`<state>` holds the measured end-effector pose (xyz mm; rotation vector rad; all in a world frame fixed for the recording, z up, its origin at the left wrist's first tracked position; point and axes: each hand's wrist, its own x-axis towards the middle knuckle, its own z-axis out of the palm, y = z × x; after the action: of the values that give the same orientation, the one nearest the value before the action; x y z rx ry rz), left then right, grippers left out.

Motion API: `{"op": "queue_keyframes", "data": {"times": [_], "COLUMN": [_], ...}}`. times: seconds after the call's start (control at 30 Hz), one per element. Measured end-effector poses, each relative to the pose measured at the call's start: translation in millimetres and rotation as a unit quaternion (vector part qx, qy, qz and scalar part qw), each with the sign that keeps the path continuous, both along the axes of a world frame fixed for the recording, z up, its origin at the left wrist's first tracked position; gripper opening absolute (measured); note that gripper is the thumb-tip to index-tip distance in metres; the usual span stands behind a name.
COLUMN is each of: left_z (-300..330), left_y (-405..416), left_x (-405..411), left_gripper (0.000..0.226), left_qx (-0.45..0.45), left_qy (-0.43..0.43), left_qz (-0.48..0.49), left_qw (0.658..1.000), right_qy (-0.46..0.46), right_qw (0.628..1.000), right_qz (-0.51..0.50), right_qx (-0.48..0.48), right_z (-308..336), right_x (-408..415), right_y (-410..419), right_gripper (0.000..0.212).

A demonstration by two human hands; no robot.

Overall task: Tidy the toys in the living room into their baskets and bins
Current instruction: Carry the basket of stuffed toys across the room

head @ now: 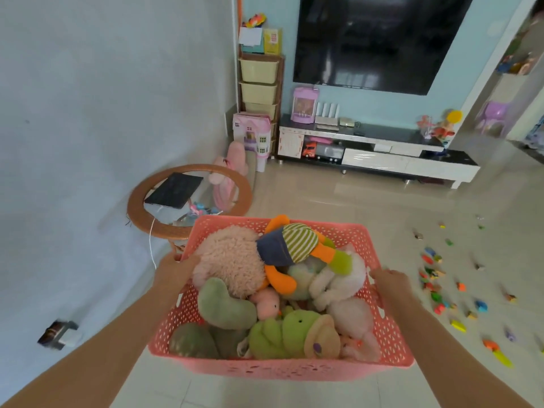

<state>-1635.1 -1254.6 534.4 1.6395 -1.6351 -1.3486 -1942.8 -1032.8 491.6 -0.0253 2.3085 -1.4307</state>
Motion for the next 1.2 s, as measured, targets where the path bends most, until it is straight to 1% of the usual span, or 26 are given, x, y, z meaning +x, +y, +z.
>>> {"op": "queue_keyframes", "data": {"times": [0.07,0.2,0.3,0.53,0.63,0.77,0.83,0.93,1.0,1.1,1.2], "left_z": [3,6,2,-16,-26,-36,-41,-47,-53,-60,-70], "left_y": [-33,-97,-142,-218,-247,-272,-280,-291,-300,-321,-345], "left_x": [-4,-6,-8,-29,-48,-77,-90,-107,-115,-124,-129], "left_gripper": [0.038,0.039,0.043,0.039,0.038,0.035,0.034,0.03,0.028,0.031,0.033], "left_qx": [-0.004,-0.01,0.006,0.015,0.028,0.042,0.048,0.062,0.063,0.063,0.066], "left_qy": [-0.009,-0.013,-0.007,-0.01,-0.007,0.038,0.059,0.072,0.071,0.068,0.07], "left_qz": [0.006,0.035,0.079,0.18,0.254,0.357,0.391,0.434,0.464,0.488,0.502], "left_qw": [1.0,0.999,0.997,0.984,0.967,0.932,0.917,0.896,0.881,0.868,0.859], "right_qy": [-0.001,-0.004,-0.008,-0.022,-0.02,-0.006,-0.002,0.014,0.0,-0.004,0.018], "right_qw": [1.0,0.999,0.997,0.987,0.977,0.954,0.944,0.926,0.915,0.9,0.891], "right_qz": [0.014,0.048,0.073,0.159,0.214,0.298,0.328,0.377,0.402,0.434,0.447], "right_qx": [0.003,0.002,0.006,0.006,0.011,0.027,0.017,0.025,0.026,0.046,0.075], "right_z": [5,10,8,1,-1,8,14,24,27,25,19], "right_x": [-5,-13,-27,-76,-104,-136,-149,-159,-163,-169,-171], "right_y": [-39,-112,-174,-312,-381,-464,-503,-552,-583,-627,-662], "right_gripper": [0.024,0.018,0.018,0.019,0.022,0.023,0.027,0.031,0.027,0.024,0.019]}}
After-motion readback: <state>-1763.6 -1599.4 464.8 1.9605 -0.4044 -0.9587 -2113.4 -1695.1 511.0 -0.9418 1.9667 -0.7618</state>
